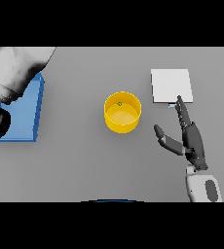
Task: Pick up the red beaker and tilt it to pour out 1 green nut into yellow bowl. Pick up the yellow bowl and place it on the metallic measuring scale.
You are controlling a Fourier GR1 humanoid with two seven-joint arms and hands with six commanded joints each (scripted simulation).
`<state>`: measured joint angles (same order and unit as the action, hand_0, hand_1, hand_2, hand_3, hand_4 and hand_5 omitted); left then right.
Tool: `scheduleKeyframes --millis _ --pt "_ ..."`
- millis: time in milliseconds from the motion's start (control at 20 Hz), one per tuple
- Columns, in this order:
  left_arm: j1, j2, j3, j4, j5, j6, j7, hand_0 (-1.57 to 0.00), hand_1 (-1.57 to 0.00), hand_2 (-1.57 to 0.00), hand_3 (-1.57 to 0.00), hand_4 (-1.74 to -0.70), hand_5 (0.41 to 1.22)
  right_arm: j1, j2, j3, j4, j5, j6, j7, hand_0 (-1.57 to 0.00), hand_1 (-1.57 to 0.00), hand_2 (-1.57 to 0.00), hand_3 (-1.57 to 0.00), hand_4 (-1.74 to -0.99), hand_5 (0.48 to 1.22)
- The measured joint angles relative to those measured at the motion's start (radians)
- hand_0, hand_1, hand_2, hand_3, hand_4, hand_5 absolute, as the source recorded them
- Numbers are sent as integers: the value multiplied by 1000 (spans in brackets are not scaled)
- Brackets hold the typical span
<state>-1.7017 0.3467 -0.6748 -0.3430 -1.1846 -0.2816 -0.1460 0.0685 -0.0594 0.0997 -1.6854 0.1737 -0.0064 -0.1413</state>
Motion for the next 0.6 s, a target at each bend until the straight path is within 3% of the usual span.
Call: scheduleKeyframes --millis 250,400,500,600 --pt "43 153 354 153 325 7 77 -1571 -1571 -1571 -1538 -1738 1221 -22 -3 2 18 5 -2 3 1 1 1 1 -1118 595" --pt "132 220 489 194 470 81 114 -1571 -1571 -1571 -1554 -1740 1221 -36 -18 3 24 21 -5 16 1 1 1 1 -1132 614" --pt "214 231 527 210 526 153 203 -1571 -1571 -1571 -1560 -1740 1221 -33 -22 4 27 16 4 2 1 1 1 1 -1138 626" --pt "296 235 574 205 591 234 234 -1571 -1571 -1571 -1564 -1740 1221 -32 -24 9 26 18 9 6 1 1 1 1 -1134 632"
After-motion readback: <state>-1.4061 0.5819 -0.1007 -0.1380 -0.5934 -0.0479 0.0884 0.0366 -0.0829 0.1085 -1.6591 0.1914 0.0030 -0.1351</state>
